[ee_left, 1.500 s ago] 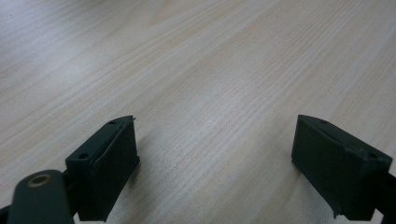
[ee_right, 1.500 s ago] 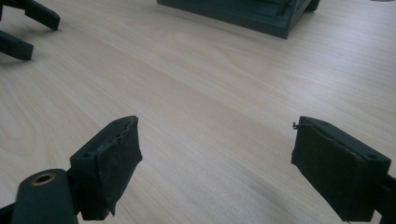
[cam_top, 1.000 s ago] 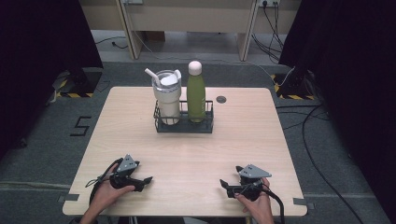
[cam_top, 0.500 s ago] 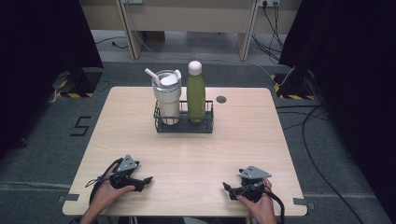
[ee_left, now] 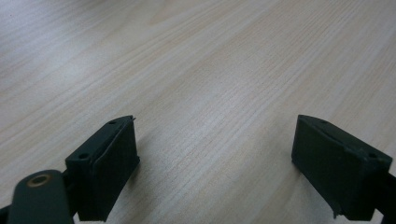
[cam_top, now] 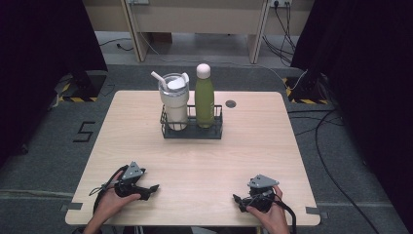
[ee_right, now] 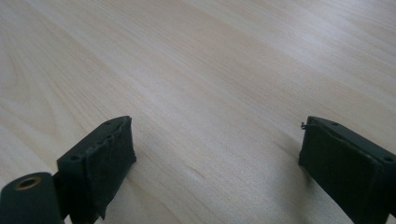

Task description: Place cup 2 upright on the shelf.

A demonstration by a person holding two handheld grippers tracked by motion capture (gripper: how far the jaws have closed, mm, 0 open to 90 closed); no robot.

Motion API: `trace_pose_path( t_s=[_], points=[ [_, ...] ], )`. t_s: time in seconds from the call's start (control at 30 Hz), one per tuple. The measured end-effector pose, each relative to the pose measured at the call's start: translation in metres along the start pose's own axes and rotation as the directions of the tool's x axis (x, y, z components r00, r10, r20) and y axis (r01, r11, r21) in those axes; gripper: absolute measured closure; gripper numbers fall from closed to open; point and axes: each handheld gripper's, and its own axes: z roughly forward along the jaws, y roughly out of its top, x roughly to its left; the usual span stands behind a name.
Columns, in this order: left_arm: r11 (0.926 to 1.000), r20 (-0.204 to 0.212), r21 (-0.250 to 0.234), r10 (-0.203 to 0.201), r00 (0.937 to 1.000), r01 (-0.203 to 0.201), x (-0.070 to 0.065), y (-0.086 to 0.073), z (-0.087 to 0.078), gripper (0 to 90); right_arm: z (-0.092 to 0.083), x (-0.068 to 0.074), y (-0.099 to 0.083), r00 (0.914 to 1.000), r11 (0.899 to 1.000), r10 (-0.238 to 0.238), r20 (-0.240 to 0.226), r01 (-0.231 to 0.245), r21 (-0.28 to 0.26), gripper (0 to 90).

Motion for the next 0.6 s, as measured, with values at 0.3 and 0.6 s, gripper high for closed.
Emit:
trace_pose_path(
  t_s=[0.3, 0.6],
  points=[
    [1.0000, 0.000, 0.000, 0.001, 1.0000, -0.001, 0.0000, 0.0000, 0.0000, 13.4, 0.0007, 0.0002, 0.0003, 1.0000, 1.000, 0.000, -0.001, 0.000, 0.008, 6.5],
    [1.0000, 0.000, 0.000, 0.000, 1.0000, 0.000, 0.0000, 0.0000, 0.0000, 13.4, 0.0021, -0.0009, 0.0008, 1.0000, 1.000, -0.001, 0.005, 0.000, 0.010, 4.1]
  ],
)
